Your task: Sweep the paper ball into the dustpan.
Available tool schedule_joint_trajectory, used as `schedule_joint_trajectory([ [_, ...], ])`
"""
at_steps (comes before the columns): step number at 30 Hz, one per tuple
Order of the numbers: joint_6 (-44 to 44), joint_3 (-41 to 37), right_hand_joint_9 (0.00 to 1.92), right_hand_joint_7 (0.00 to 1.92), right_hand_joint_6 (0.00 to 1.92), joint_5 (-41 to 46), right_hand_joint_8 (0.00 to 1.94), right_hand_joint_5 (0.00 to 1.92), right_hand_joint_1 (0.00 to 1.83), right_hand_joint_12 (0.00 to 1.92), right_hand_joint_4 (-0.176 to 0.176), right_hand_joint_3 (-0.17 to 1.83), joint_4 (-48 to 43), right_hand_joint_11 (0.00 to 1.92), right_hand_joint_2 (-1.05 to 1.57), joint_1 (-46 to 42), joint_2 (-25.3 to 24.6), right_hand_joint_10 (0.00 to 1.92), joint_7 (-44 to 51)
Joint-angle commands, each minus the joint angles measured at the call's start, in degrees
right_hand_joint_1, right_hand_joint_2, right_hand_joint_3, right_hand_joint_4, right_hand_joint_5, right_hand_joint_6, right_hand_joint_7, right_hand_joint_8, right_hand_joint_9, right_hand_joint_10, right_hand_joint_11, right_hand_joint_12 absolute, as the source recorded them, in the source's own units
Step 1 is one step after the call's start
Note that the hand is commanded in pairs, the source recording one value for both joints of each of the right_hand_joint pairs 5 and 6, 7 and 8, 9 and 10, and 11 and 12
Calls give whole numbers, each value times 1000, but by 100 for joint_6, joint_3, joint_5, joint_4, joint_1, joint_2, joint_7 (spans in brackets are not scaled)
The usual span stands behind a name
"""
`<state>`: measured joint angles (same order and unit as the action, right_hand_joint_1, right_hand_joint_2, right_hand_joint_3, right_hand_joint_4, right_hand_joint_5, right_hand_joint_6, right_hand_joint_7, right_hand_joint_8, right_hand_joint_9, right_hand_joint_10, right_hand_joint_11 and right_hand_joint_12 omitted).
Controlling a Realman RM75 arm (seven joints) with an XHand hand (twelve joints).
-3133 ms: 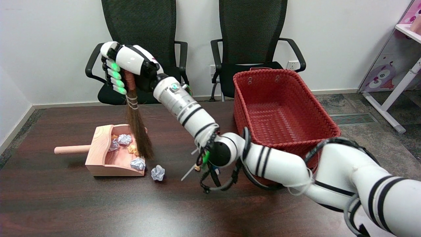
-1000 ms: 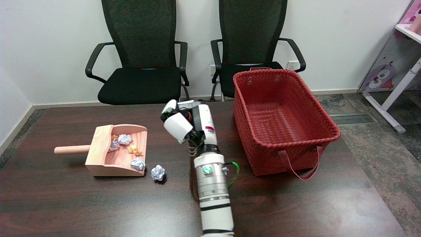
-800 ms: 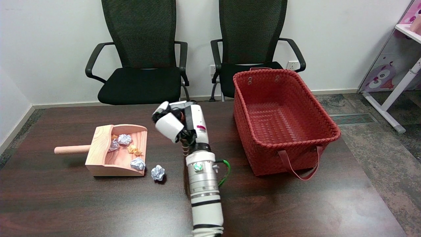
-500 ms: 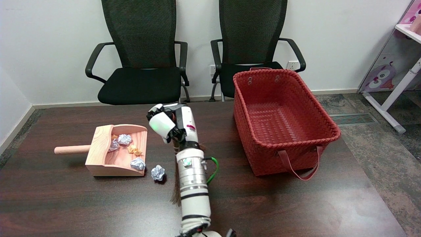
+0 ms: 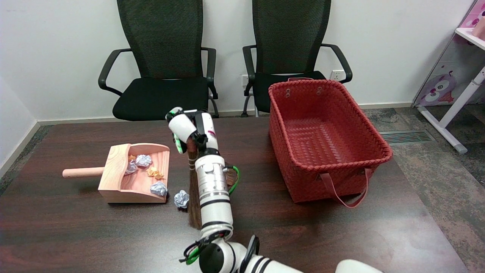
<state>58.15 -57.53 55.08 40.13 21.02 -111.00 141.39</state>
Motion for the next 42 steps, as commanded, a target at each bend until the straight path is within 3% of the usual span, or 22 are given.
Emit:
schedule_joint_trajectory([
  [1, -146, 744, 1920, 1920, 1920, 1268, 1920, 1920, 546, 1920, 39, 1650, 80, 1920, 1556, 694, 544, 1920, -2059],
  [21, -79, 897, 1920, 1920, 1920, 1330, 1920, 1920, 572, 1920, 20, 1434, 66, 1920, 1330, 645, 583, 1920, -4170],
  [29, -182, 1067, 1920, 1920, 1920, 1331, 1920, 1920, 574, 1920, 18, 1387, 569, 1920, 1270, 541, 855, 1920, -4921],
  [33, -142, 1312, 1920, 1920, 1920, 1338, 1920, 1920, 585, 1920, 17, 1337, 1147, 1920, 1217, 471, 1218, 1920, -5322],
  [38, -102, 1582, 1920, 1920, 1920, 1251, 1920, 1920, 591, 1920, 14, 1265, 1925, 1920, 1224, 421, 1730, 1920, -4999],
  [42, -139, 1828, 1920, 1920, 1920, 1338, 1920, 1920, 577, 1920, 14, 1192, 2784, 1920, 1364, 393, 2345, 1920, -3692],
])
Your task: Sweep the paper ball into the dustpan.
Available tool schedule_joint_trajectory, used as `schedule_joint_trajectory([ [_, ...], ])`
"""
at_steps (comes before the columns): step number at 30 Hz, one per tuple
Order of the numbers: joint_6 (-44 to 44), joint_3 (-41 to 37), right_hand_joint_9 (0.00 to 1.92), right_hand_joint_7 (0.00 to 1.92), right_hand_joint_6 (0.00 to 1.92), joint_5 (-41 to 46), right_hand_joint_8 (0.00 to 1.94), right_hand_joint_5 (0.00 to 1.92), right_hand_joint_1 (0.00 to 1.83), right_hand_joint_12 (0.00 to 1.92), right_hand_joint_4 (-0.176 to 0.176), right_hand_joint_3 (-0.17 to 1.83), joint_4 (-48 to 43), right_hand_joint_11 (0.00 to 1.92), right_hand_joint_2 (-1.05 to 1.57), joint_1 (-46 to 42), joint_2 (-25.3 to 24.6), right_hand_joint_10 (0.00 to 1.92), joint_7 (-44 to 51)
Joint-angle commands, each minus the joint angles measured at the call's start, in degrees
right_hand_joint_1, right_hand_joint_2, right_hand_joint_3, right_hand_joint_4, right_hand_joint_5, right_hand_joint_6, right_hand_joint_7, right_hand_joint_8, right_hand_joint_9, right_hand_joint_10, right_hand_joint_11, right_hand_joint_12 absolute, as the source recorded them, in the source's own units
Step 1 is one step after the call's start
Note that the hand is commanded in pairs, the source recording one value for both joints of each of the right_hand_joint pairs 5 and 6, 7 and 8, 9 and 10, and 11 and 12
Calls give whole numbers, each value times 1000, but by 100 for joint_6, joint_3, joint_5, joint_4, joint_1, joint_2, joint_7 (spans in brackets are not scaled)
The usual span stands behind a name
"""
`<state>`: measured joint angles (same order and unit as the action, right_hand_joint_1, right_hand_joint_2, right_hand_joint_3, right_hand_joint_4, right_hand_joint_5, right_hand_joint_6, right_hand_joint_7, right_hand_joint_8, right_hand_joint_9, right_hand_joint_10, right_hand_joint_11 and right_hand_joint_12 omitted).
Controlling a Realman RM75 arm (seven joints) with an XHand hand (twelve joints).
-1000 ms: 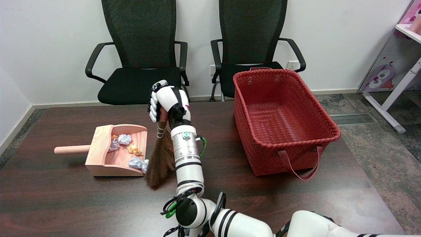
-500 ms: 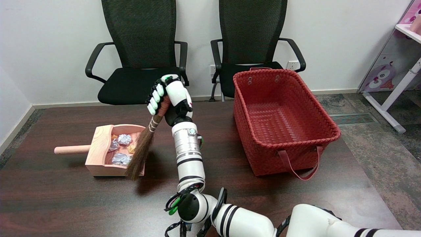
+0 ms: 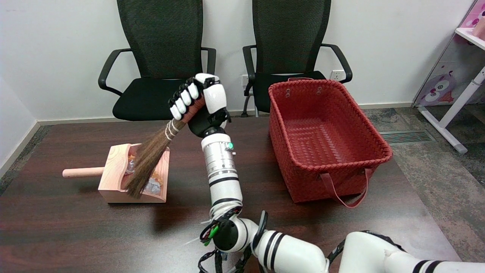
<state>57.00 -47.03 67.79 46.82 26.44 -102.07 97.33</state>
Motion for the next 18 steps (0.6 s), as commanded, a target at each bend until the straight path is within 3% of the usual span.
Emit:
schedule_joint_trajectory([
  [1, -34, 796, 1920, 1920, 1920, 72, 1920, 1920, 568, 1920, 16, 1181, 2250, 1920, 1407, -162, 1554, 1920, 1065],
  [4, -232, 857, 1920, 1920, 1920, 164, 1920, 1920, 553, 1920, 26, 1134, 2736, 1920, 1564, -225, 1954, 1920, 2435],
  [9, -898, 872, 1920, 1920, 1920, 218, 1920, 1920, 621, 1920, 39, 1183, 3229, 1920, 1571, -280, 2488, 1920, 4008],
  [18, -1251, 925, 1920, 1920, 1920, 90, 1920, 1920, 671, 1920, 52, 1373, 2827, 1920, 1571, -243, 2655, 1920, 4935],
])
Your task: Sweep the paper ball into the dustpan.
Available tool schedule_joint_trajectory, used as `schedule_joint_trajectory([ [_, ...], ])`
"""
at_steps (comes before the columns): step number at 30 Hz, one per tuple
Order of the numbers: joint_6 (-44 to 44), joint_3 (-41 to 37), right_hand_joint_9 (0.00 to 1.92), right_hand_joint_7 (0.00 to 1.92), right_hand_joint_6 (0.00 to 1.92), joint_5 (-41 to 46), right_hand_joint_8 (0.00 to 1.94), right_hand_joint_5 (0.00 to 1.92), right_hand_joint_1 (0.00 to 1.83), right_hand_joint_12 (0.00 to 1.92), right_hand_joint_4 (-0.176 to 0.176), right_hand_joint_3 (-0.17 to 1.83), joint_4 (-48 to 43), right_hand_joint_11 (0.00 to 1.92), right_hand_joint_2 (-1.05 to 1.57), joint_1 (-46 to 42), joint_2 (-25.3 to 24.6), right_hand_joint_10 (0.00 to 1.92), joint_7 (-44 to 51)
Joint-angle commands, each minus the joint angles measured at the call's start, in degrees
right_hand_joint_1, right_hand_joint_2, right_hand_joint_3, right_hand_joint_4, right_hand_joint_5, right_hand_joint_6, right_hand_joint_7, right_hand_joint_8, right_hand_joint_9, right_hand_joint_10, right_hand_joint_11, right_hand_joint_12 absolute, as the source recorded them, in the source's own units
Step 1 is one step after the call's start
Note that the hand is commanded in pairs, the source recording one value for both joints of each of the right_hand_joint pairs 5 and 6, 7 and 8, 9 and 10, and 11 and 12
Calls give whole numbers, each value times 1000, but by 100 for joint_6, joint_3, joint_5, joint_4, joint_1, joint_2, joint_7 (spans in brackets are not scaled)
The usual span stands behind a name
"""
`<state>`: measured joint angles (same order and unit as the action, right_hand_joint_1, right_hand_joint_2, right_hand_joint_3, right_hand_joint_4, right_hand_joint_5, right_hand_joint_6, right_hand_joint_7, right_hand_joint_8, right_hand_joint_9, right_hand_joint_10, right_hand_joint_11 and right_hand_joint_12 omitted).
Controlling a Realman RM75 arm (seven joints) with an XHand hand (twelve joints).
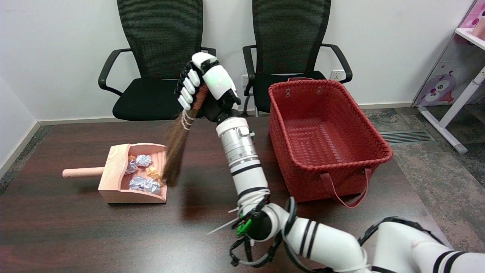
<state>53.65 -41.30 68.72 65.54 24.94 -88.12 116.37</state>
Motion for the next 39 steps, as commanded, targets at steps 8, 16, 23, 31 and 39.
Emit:
schedule_joint_trajectory([
  [8, -1127, 588, 1920, 1920, 1920, -425, 1920, 1920, 701, 1920, 55, 1410, 355, 1920, 1571, 137, 838, 1920, 3032],
  [16, -1828, 650, 1920, 1920, 1920, -1244, 1920, 1920, 722, 1920, 52, 1449, -770, 1920, 1571, 577, -72, 1920, 3032],
  [23, -2401, 649, 1920, 1920, 1920, -1630, 1920, 1920, 735, 1920, 51, 1463, -1623, 1920, 1571, 837, -782, 1920, 3032],
  [31, -1984, 748, 1920, 1920, 1920, -1612, 1920, 1920, 701, 1920, 47, 1584, -3384, 1920, 1571, 988, -1820, 1920, 3023],
  [39, -1949, 774, 1920, 1920, 1920, -824, 1920, 1920, 645, 1920, 38, 1720, -3501, 1920, 1571, 980, -2139, 1920, 2344],
])
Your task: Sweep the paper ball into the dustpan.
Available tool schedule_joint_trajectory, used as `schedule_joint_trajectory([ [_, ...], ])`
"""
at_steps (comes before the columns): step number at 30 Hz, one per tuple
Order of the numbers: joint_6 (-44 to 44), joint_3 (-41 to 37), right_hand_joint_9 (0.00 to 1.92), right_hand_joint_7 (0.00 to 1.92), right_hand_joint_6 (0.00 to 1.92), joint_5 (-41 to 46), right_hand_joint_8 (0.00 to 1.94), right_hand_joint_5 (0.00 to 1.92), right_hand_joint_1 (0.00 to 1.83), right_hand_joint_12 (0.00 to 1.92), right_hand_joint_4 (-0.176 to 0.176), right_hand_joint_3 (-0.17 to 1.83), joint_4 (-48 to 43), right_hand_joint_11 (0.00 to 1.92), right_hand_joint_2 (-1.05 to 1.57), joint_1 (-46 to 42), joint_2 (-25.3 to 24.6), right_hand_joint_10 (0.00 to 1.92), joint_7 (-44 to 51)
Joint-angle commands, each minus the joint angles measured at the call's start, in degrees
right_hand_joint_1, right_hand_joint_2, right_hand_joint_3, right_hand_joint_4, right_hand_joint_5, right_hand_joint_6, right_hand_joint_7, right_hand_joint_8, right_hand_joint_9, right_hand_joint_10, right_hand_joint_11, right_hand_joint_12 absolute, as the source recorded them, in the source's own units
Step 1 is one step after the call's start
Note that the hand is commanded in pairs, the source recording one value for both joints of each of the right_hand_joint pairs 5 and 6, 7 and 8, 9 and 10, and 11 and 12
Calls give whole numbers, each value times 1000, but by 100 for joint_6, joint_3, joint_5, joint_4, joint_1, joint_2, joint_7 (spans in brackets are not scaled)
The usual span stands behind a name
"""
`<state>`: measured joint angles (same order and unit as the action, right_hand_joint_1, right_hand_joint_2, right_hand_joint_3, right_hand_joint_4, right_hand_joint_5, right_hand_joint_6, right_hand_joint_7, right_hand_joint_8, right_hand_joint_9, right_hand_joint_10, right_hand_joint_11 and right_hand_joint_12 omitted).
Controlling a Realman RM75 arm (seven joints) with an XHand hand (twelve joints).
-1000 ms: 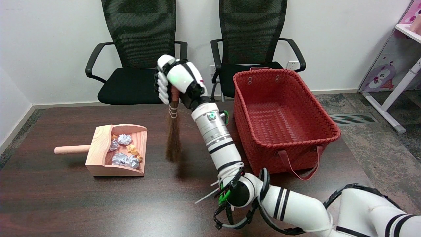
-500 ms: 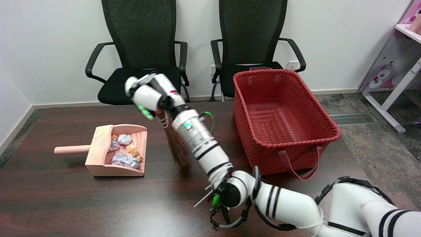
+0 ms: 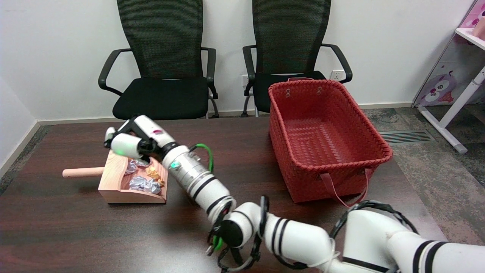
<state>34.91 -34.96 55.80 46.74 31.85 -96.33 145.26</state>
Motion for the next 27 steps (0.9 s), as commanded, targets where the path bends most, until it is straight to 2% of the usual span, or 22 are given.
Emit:
schedule_joint_trajectory([
  [1, -57, 151, 1920, 1920, 1920, 576, 1920, 1920, 643, 1920, 36, 1736, -1598, 1920, 1557, 300, -1325, 1920, -663],
  [7, -5, 192, 1920, 1920, 1920, 1038, 1920, 1920, 649, 1920, 18, 1823, -1463, 1920, 1352, 413, -1434, 1920, -1907],
  [12, 288, 286, 1920, 1920, 1920, 1201, 1920, 1920, 664, 1920, 12, 1709, -1252, 1920, 1227, 408, -1439, 1920, -2889],
  [18, 343, 259, 1920, 1920, 1920, 1416, 1920, 1920, 686, 1920, 9, 1567, -676, 1920, 1189, 383, -1219, 1920, -3510],
  [23, 423, 245, 1920, 1920, 1920, 1416, 1920, 1920, 701, 1920, 8, 1551, -405, 1920, 1131, 401, -1071, 1920, -3988],
  [27, 529, 262, 1920, 1920, 1920, 1412, 1920, 1920, 709, 1920, 6, 1532, -82, 1920, 1084, 371, -886, 1920, -3996],
])
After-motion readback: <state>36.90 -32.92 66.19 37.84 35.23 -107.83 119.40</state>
